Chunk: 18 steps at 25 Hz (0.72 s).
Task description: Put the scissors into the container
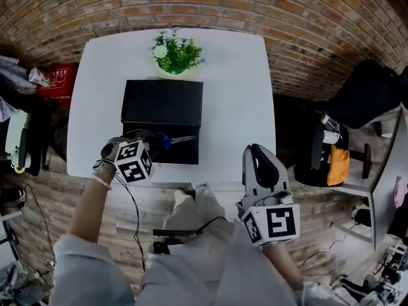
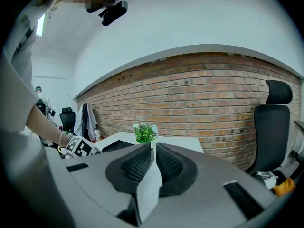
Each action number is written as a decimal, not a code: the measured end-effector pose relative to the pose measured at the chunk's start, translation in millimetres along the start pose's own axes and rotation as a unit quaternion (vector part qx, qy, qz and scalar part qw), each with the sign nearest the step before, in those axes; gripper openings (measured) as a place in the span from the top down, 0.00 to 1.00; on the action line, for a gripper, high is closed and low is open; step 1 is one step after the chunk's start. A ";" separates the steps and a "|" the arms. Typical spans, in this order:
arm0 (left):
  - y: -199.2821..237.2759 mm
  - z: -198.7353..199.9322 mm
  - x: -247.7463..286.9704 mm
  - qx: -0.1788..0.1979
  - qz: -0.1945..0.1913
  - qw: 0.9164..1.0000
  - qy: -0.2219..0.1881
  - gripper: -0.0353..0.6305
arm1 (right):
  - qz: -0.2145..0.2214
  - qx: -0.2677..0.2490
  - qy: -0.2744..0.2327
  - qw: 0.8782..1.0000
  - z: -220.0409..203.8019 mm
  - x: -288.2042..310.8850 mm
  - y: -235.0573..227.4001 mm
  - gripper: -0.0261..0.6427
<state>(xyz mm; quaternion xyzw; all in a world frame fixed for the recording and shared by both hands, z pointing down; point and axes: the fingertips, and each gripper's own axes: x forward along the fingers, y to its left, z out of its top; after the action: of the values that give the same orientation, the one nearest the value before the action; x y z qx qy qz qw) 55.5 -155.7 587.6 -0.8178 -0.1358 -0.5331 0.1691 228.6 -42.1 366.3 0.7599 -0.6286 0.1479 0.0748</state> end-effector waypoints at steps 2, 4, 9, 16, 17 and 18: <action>0.3 0.3 2.5 0.002 0.003 1.000 0.005 0.80 | -0.001 0.001 0.001 1.000 -2.5 -1.1 0.1 0.87; 0.3 0.6 3.1 -0.006 0.003 1.000 0.004 0.80 | 0.000 0.002 0.002 1.000 -4.2 -2.1 0.7 0.87; 4.3 0.4 0.8 -0.025 0.021 0.999 -0.007 0.79 | 0.006 -0.002 0.002 1.000 -4.8 -2.3 6.2 0.87; 12.0 7.2 -26.8 -0.067 0.074 0.994 -0.040 0.76 | 0.026 -0.015 -0.012 0.999 6.9 -1.7 19.4 0.87; 14.2 10.0 -35.3 -0.076 0.088 0.992 -0.049 0.76 | 0.029 -0.017 -0.015 0.999 9.7 -1.5 22.1 0.87; 16.3 13.5 -44.8 -0.086 0.101 0.989 -0.061 0.76 | 0.033 -0.019 -0.017 0.999 12.8 -1.0 25.1 0.87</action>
<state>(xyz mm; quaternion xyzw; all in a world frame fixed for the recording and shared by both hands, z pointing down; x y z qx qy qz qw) 55.5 -166.7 539.2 -0.8698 -0.0161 -0.4722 0.1423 205.6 -49.9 352.1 0.7398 -0.6570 0.1249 0.0736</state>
